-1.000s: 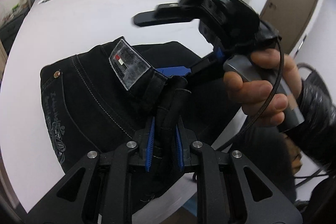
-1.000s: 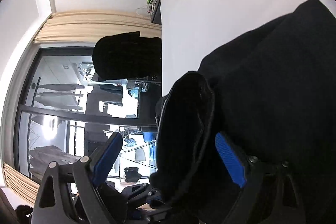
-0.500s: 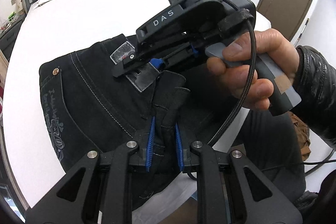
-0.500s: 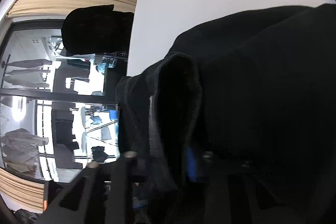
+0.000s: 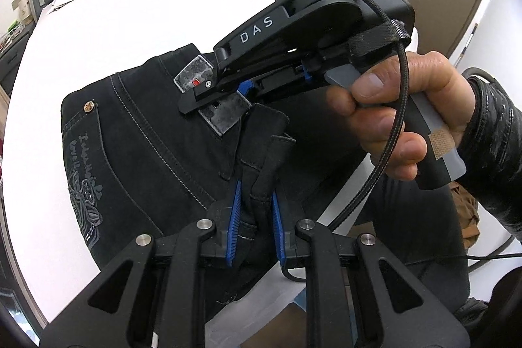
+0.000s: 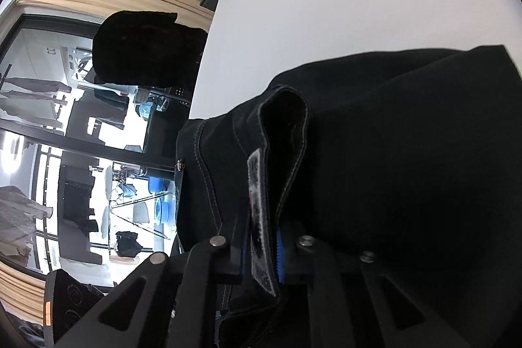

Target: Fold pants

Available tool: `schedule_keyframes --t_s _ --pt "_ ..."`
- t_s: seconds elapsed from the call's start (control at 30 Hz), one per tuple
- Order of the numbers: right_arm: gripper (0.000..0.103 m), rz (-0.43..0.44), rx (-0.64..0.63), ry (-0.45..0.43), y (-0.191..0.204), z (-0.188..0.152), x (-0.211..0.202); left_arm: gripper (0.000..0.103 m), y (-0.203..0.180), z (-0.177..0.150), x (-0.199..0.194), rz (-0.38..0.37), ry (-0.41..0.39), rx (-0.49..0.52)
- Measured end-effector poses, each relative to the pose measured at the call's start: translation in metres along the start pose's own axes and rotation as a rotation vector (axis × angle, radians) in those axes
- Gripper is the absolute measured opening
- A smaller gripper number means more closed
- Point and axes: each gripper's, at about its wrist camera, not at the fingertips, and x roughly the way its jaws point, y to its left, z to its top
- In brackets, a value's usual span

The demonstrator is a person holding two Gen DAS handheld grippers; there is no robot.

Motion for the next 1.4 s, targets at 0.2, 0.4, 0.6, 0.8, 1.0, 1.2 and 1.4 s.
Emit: schedule_keyframes --t_s 0.2,0.4,0.6,0.8,1.0,1.2,1.4 --pt "0.012 -0.018 0.005 -0.046 -0.009 0.0 -0.023 0.017 -0.014 0.014 0.004 -0.025 0.01 0.044" --pt "0.012 -0.051 0.036 -0.096 -0.032 -0.001 -0.049 0.015 -0.029 0.031 0.016 -0.076 0.033 0.095" --pt "0.012 -0.068 0.035 -0.12 -0.043 -0.003 -0.062 0.015 -0.031 0.043 0.029 -0.111 0.062 0.123" --pt "0.012 -0.07 0.074 -0.143 -0.059 -0.01 -0.074 0.015 -0.028 0.048 0.037 -0.147 0.074 0.14" --pt "0.011 -0.052 0.106 -0.149 -0.073 -0.015 -0.075 0.015 -0.013 0.048 0.035 -0.155 0.094 0.145" --pt "0.011 -0.043 0.113 -0.154 -0.076 -0.019 -0.075 0.015 -0.011 0.045 0.037 -0.163 0.099 0.148" --pt "0.012 0.03 0.172 -0.168 -0.096 -0.029 -0.072 0.015 0.004 0.045 0.044 -0.172 0.118 0.148"
